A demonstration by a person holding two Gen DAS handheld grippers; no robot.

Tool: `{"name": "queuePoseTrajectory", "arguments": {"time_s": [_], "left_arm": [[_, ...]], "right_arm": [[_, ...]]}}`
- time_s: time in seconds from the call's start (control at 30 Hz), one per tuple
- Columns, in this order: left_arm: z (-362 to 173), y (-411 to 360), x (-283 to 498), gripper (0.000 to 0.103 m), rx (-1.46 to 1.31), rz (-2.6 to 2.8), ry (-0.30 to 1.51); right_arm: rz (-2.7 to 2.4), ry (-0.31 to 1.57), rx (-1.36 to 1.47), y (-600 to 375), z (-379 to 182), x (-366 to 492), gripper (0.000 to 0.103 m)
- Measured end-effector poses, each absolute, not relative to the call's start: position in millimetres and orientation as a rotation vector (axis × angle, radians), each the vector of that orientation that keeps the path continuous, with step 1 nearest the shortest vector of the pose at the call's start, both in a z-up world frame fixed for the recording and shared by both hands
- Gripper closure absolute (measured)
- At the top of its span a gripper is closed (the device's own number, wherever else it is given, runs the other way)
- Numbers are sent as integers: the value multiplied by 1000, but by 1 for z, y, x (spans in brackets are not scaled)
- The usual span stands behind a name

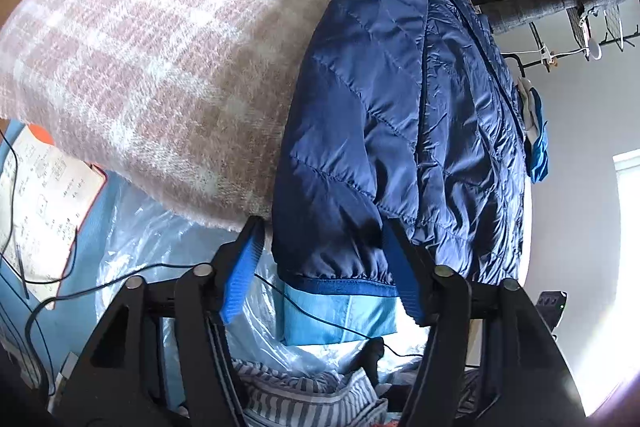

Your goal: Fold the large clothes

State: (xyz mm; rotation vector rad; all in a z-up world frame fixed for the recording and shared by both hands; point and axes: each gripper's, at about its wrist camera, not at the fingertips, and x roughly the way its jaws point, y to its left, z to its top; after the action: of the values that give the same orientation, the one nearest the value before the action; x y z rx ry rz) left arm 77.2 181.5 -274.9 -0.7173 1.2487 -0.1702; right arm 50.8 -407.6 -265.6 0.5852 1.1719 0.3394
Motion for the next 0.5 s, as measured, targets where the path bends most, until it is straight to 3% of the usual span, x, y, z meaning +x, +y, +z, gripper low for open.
{"name": "queuePoseTrajectory", "arguments": {"time_s": [0.13,0.17,0.2,0.5], "left_arm": [[-275,183,74,67,-705,-141,1259],[-275,185,73,76,-715,-133,1252],[-271,185,72,92,-723,-137,1233],[-218,176,81,97,-728,-188,1068]], "right_arm": [[387,1187,609,-402,-265,55,87],[398,1182,617,-402,-263,55,89],[402,1169,619,-402,-259,54,91],[412,995,682,-416,-213,43,98]]}}
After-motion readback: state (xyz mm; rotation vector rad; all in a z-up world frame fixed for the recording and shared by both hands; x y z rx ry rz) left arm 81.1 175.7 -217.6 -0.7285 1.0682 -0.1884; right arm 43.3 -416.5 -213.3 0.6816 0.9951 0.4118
